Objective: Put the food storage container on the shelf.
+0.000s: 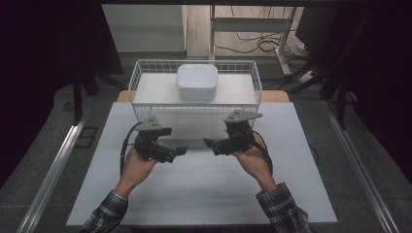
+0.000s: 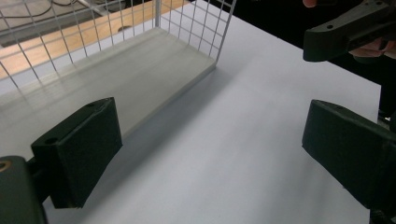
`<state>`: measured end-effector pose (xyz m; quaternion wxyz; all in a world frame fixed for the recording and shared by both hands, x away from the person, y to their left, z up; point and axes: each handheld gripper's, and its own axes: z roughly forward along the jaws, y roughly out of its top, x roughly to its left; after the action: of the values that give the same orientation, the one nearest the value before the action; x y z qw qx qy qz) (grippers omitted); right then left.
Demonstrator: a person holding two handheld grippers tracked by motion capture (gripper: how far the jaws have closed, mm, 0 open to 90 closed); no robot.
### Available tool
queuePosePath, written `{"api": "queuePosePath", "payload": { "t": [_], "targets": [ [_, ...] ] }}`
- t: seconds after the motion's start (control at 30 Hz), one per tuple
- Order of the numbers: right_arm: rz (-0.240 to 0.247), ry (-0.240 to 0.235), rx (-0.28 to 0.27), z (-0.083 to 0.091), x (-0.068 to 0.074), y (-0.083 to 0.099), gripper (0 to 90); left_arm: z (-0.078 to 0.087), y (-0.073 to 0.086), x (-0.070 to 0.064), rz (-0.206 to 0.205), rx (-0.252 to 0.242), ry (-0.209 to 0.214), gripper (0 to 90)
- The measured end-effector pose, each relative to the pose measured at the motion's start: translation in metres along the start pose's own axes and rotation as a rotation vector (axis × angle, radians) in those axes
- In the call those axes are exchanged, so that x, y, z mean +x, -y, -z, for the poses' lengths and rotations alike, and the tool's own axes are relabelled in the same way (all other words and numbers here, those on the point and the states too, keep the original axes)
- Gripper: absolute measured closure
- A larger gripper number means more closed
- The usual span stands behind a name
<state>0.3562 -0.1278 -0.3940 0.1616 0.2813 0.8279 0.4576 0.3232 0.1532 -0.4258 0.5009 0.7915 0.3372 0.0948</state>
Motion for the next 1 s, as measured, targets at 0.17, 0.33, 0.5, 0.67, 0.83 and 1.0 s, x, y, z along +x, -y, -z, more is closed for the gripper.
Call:
{"api": "queuePosePath", "payload": {
  "t": [0.17,0.33,0.5,0.67,0.83,1.0],
  "targets": [
    [0.007,0.004,0.024,-0.003,0.002,0.010,1.0,-0.002,0.016,0.001,0.024,0.001,0.006,4.8],
    [0.010,0.008,0.029,-0.003,0.004,0.019,1.1,0.001,0.027,0.004,0.046,0.009,-0.002,5.1],
    [0.010,0.007,0.029,0.000,0.006,0.027,1.1,0.006,0.036,0.002,0.051,0.004,-0.009,5.3],
    [-0.001,0.006,0.019,0.006,0.008,0.034,1.1,0.007,0.043,-0.004,0.045,0.014,-0.013,5.3],
    [-0.009,0.011,0.012,0.011,0.008,0.039,1.1,0.008,0.048,-0.010,0.034,0.016,-0.020,5.3],
    [-0.014,0.012,0.015,0.015,0.010,0.045,1.1,0.009,0.055,-0.016,0.020,0.022,-0.030,5.2]
  ]
}}
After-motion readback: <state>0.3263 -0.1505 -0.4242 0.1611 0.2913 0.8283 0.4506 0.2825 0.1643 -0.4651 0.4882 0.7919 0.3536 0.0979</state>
